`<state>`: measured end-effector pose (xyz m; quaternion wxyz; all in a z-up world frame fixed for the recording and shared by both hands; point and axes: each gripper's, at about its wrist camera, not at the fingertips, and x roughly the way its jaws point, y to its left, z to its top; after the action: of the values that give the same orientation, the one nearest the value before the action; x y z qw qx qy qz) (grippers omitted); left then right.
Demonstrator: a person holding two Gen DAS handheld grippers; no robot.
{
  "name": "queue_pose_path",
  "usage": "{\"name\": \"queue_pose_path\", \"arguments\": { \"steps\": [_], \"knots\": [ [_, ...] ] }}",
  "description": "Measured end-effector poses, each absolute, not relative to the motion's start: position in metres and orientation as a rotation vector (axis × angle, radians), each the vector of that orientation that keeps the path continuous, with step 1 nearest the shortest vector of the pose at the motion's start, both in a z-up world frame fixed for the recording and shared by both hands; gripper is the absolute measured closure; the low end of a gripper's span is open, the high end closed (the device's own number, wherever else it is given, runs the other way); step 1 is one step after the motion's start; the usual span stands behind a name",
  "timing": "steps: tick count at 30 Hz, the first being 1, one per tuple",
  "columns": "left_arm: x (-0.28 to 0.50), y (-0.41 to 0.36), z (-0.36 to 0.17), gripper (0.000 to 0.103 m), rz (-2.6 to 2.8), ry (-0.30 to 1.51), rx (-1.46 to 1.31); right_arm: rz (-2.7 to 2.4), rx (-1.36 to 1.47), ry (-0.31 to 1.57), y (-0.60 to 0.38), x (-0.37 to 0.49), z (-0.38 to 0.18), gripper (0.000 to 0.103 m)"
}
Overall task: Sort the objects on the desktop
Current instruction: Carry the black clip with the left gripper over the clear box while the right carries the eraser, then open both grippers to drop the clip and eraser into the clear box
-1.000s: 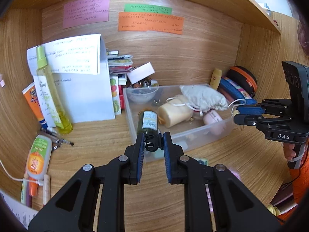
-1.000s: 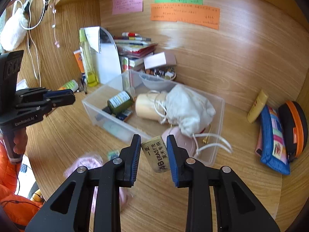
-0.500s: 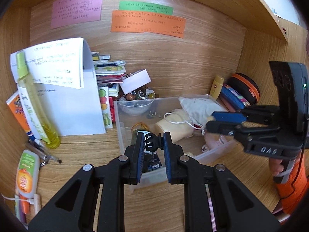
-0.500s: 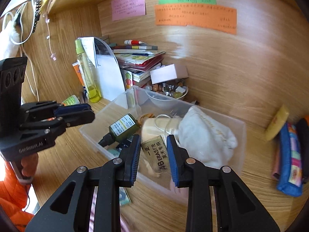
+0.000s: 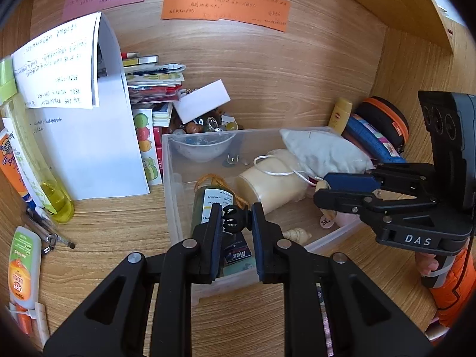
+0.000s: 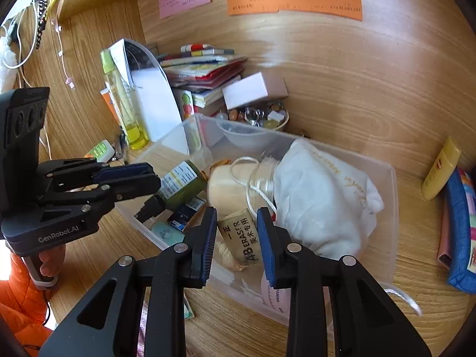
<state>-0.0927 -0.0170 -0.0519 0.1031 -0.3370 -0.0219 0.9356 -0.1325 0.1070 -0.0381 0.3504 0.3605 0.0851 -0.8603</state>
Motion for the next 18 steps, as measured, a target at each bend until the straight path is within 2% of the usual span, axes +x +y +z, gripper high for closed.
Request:
{"name": "queue_pose_path", "arguments": {
  "steps": [18],
  "knots": [
    [-0.0912,-0.0196,-0.0530,0.082,2.742,-0.070,-0.993,-2.235,0.909,0.261,0.1044,-0.1281,-0.0394,0.078]
  ]
}}
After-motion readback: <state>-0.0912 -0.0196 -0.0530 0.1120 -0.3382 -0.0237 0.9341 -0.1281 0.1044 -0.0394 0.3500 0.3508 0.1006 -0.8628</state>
